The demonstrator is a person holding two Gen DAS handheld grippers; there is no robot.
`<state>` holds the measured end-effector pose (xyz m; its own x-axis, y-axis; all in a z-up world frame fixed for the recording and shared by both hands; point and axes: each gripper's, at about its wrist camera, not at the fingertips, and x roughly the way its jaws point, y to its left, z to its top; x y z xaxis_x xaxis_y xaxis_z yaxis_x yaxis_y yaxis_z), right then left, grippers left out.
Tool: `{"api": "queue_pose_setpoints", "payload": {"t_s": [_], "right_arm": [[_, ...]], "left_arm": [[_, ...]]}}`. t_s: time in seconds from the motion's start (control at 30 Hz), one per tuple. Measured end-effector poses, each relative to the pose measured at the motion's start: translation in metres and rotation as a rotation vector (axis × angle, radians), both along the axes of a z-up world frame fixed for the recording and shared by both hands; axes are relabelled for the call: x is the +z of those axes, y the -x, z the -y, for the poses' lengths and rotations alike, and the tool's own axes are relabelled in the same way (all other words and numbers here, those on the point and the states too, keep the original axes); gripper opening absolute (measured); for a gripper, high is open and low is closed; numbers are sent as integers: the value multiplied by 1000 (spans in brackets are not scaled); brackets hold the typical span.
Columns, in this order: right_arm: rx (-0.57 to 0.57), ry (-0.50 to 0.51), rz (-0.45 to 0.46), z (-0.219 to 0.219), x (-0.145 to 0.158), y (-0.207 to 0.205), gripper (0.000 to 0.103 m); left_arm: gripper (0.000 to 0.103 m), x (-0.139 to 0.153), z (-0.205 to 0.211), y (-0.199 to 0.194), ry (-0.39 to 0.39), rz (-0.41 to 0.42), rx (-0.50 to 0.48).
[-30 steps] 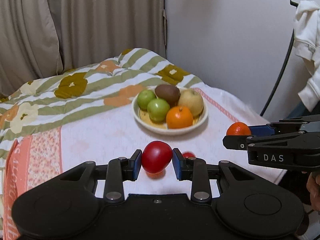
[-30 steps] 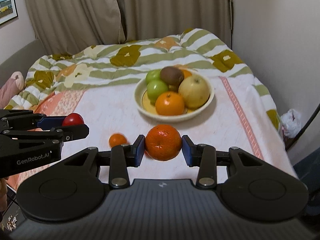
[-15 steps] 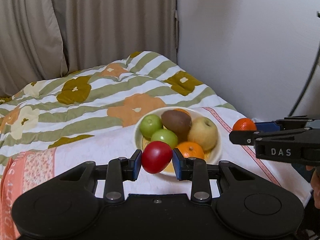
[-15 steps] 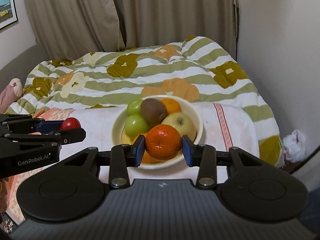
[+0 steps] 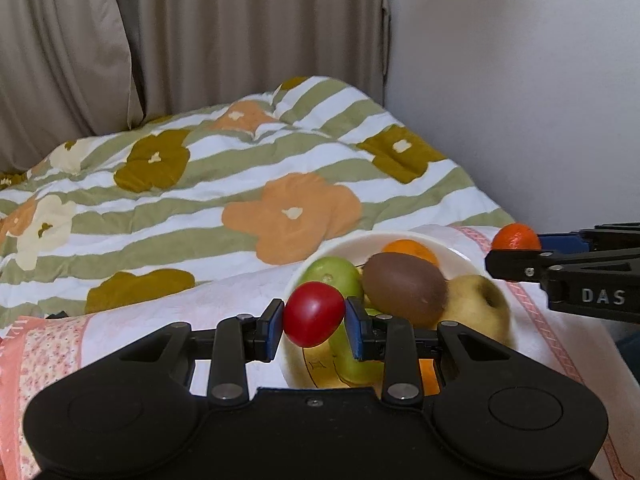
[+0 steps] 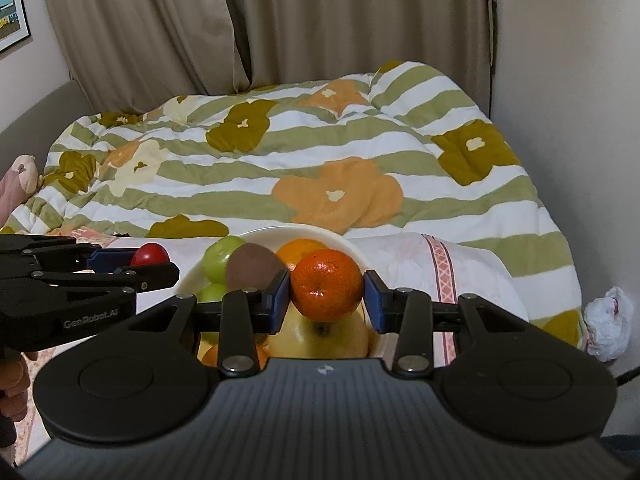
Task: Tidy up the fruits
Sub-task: 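Carry the tomato and tangerine with both tools over the white bowl, then open the left tool to drop the tomato while the right tool releases the tangerine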
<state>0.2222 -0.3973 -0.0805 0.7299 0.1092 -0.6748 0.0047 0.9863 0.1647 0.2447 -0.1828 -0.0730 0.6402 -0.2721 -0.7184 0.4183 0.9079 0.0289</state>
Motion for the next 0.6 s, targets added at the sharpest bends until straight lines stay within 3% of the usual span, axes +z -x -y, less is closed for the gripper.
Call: {"api": "queue_pose_setpoints", "payload": {"t_s": [0.37,0.47,0.5,0.53,0.6], "right_arm": [[18,-14,-24,12,-17,-25,55],[18,-13,-22,12,-16,-25,54],[16,-16,-21,14,-17,-26,54],[14,-17,-21,14,-16,-26,54],[11,-18,-21,16,-16,-27,54]], "left_arm": [[39,-21,8,-23,-30,-62,45],[67,-18,8,-22,-50,-34,61],[89,-16,7,-21,-55,-25,66],[100,-13,4,-19,-42,-16,66],[100,-7,-2,-13,-17,-6,74]]}}
